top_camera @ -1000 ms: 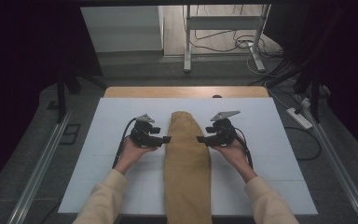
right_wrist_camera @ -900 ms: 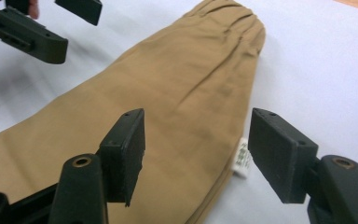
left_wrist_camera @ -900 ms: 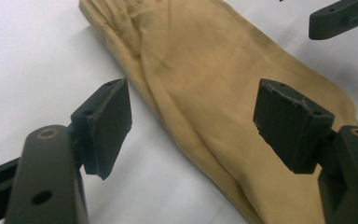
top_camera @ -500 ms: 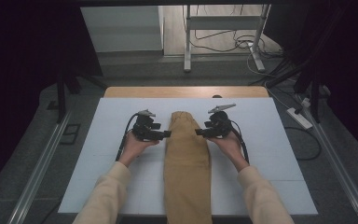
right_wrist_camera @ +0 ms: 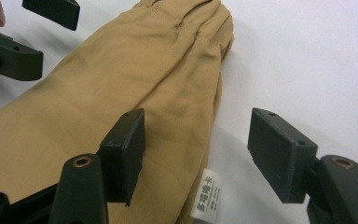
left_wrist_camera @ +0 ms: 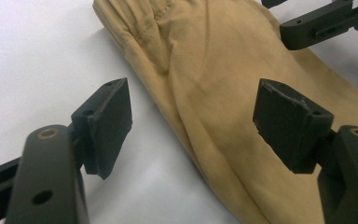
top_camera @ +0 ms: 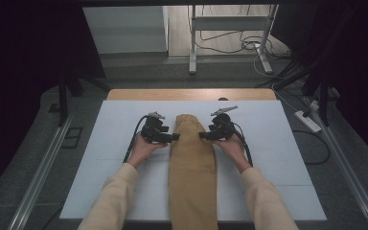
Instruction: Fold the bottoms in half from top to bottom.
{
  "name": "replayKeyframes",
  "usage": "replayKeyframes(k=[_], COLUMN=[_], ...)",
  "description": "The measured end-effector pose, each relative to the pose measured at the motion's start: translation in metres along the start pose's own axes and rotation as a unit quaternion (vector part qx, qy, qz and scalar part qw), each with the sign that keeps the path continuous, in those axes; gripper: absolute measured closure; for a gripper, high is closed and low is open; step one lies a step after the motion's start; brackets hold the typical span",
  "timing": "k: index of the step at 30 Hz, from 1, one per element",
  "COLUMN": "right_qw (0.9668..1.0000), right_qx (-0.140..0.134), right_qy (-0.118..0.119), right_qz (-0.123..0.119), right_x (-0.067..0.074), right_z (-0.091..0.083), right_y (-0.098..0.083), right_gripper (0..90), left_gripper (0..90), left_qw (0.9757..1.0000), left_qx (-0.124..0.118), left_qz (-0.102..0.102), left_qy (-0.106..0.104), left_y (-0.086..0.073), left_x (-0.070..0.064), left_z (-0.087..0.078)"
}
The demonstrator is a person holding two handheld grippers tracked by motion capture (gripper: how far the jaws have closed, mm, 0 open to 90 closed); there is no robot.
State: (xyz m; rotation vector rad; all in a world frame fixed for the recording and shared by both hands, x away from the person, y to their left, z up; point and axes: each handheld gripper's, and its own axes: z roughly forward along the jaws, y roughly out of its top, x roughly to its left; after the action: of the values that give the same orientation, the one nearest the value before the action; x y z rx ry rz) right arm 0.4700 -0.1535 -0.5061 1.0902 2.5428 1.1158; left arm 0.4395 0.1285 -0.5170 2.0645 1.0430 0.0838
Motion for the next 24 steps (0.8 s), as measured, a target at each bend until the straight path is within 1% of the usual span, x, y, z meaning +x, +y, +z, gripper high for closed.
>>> replayKeyframes(k=[3, 5, 9, 13, 17, 20, 22, 23, 24], right_qw=[1.0, 1.0, 1.0, 1.0, 0.9999, 0.9997, 0.9995, 0.9994, 0.9994], right_qx=[-0.003, -0.001, 0.001, 0.005, 0.012, 0.023, 0.029, 0.032, 0.032], right_qy=[0.003, 0.003, 0.003, 0.002, 0.003, 0.001, 0.005, 0.007, 0.006], right_qz=[0.004, 0.0, 0.001, 0.001, 0.0, -0.007, -0.007, -0.007, -0.009], right_x=[0.0, 0.0, 0.0, -0.003, -0.005, -0.006, -0.006, -0.005, -0.005], right_z=[0.002, 0.002, 0.003, 0.006, 0.011, 0.016, 0.019, 0.02, 0.02], right_y=[0.001, 0.002, 0.002, 0.002, 0.002, 0.002, 0.001, 0.001, 0.001], right_gripper=[36.9, 36.9, 36.9, 36.9, 37.1, 37.4, 37.8, 37.8, 38.1], left_gripper=[27.9, 27.8, 27.6, 27.7, 28.4, 29.4, 30.7, 30.7, 31.0], left_qw=[1.0, 1.0, 1.0, 0.9999, 0.9998, 0.9996, 0.9994, 0.9995, 0.9995], left_qx=[0.0, 0.003, 0.006, 0.012, 0.016, 0.023, 0.03, 0.03, 0.027], left_qz=[-0.003, -0.004, -0.005, -0.006, -0.011, -0.012, -0.012, -0.01, -0.014], left_qy=[-0.001, 0.0, 0.0, 0.006, 0.008, 0.007, 0.009, 0.01, 0.009], left_y=[0.0, 0.0, 0.0, -0.001, -0.002, -0.003, -0.004, -0.004, -0.004], left_x=[0.001, 0.002, 0.002, 0.004, 0.007, 0.007, 0.007, 0.007, 0.007], left_z=[0.001, 0.002, 0.005, 0.009, 0.013, 0.017, 0.02, 0.021, 0.021])
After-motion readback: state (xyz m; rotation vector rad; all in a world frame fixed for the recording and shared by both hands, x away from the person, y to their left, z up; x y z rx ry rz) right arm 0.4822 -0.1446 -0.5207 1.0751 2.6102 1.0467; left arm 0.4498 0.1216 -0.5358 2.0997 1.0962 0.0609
